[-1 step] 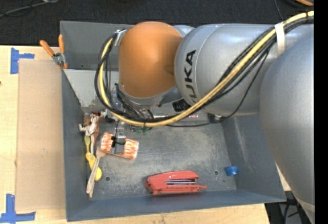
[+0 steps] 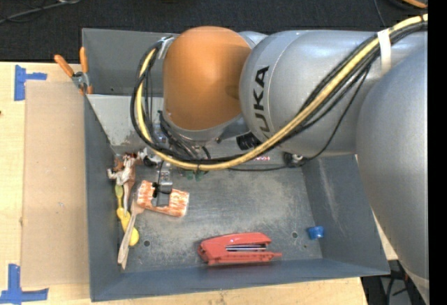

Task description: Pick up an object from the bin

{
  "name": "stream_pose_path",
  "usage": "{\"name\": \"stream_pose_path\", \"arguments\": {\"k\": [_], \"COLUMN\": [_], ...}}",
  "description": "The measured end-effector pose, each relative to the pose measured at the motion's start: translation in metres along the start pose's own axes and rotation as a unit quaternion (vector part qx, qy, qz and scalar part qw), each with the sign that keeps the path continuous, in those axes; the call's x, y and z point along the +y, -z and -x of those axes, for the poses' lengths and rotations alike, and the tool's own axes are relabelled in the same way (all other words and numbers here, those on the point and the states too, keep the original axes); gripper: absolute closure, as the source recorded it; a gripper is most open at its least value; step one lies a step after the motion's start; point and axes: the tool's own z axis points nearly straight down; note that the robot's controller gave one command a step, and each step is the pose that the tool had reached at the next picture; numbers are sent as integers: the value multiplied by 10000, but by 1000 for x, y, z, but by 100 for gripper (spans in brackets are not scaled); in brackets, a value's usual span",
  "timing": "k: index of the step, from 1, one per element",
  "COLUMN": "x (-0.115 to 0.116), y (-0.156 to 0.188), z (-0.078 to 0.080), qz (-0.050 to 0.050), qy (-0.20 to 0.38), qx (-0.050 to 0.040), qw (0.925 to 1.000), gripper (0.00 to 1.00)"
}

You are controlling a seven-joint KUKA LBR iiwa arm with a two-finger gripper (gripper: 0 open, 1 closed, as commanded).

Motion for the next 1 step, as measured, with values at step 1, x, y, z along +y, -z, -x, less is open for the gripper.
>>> {"name": "stream_pose_path", "arguments": {"k": [1], "x": [-17], "y": [-71], "z": [-3], "qz": [0], "qy": [-653], "qx": [0], "qw": [9979], "gripper": [0]}}
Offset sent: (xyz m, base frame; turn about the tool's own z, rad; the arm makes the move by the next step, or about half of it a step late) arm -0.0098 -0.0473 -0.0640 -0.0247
